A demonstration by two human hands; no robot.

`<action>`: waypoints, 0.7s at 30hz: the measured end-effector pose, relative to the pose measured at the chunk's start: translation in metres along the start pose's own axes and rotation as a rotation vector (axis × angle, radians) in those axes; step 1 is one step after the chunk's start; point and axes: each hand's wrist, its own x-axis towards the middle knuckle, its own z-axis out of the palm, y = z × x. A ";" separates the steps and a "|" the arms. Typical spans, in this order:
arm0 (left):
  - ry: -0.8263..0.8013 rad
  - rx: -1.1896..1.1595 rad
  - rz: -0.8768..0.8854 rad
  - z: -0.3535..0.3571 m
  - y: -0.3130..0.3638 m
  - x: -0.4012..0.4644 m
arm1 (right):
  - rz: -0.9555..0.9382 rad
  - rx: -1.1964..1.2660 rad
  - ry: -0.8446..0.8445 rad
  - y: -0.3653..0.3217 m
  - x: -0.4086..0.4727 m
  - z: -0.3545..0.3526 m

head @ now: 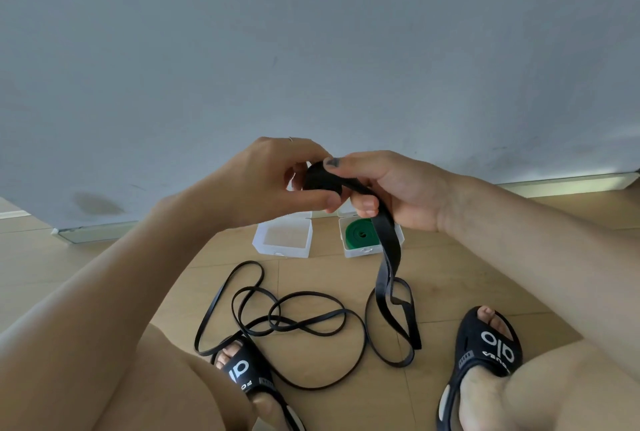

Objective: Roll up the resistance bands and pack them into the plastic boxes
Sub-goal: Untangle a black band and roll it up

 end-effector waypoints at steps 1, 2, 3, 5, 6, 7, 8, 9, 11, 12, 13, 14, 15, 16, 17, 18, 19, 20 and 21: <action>-0.010 -0.003 -0.012 0.001 0.002 0.001 | -0.003 -0.016 0.003 0.001 0.001 0.001; -0.017 -0.037 -0.037 0.001 0.002 0.001 | -0.006 -0.034 0.010 0.001 0.002 0.002; -0.027 -0.087 -0.069 0.000 0.001 0.001 | -0.008 -0.050 0.023 0.001 0.002 0.002; -0.046 -0.162 -0.099 -0.004 -0.001 0.000 | -0.015 -0.076 0.062 -0.001 0.000 0.001; -0.051 -0.187 -0.097 -0.006 -0.003 -0.001 | -0.020 -0.081 0.083 -0.003 -0.002 0.000; -0.055 -0.210 -0.094 -0.007 -0.005 -0.002 | -0.028 -0.079 0.104 -0.005 -0.004 -0.001; -0.056 -0.224 -0.095 -0.009 -0.006 -0.002 | -0.041 -0.075 0.125 -0.007 -0.005 -0.002; -0.054 -0.231 -0.098 -0.009 -0.007 -0.002 | -0.058 -0.073 0.144 -0.009 -0.005 -0.003; -0.053 -0.230 -0.094 -0.010 -0.008 -0.001 | -0.084 -0.075 0.182 -0.011 -0.006 -0.004; -0.050 -0.228 -0.088 -0.010 -0.009 -0.001 | -0.089 -0.067 0.193 -0.010 -0.006 -0.004; -0.048 -0.237 -0.082 -0.010 -0.009 -0.001 | -0.084 -0.050 0.192 -0.009 -0.007 -0.004; -0.040 -0.255 -0.081 -0.010 -0.009 -0.002 | -0.070 -0.025 0.180 -0.006 -0.007 -0.004; -0.027 -0.276 -0.083 -0.009 -0.009 -0.002 | -0.049 0.003 0.157 -0.003 -0.008 -0.002; -0.009 -0.293 -0.086 -0.007 -0.010 -0.003 | -0.027 0.029 0.124 0.000 -0.008 0.000; 0.007 -0.305 -0.087 -0.006 -0.012 -0.003 | -0.003 0.057 0.084 0.003 -0.009 0.002; 0.020 -0.326 -0.080 -0.004 -0.012 -0.002 | 0.021 0.087 0.043 0.005 -0.009 0.003; 0.031 -0.352 -0.073 -0.002 -0.011 -0.002 | 0.040 0.116 0.000 0.005 -0.009 0.005; 0.038 -0.371 -0.072 0.000 -0.010 -0.002 | 0.045 0.139 -0.044 0.005 -0.009 0.005; 0.044 -0.381 -0.068 0.001 -0.010 -0.001 | 0.036 0.152 -0.082 0.003 -0.009 0.005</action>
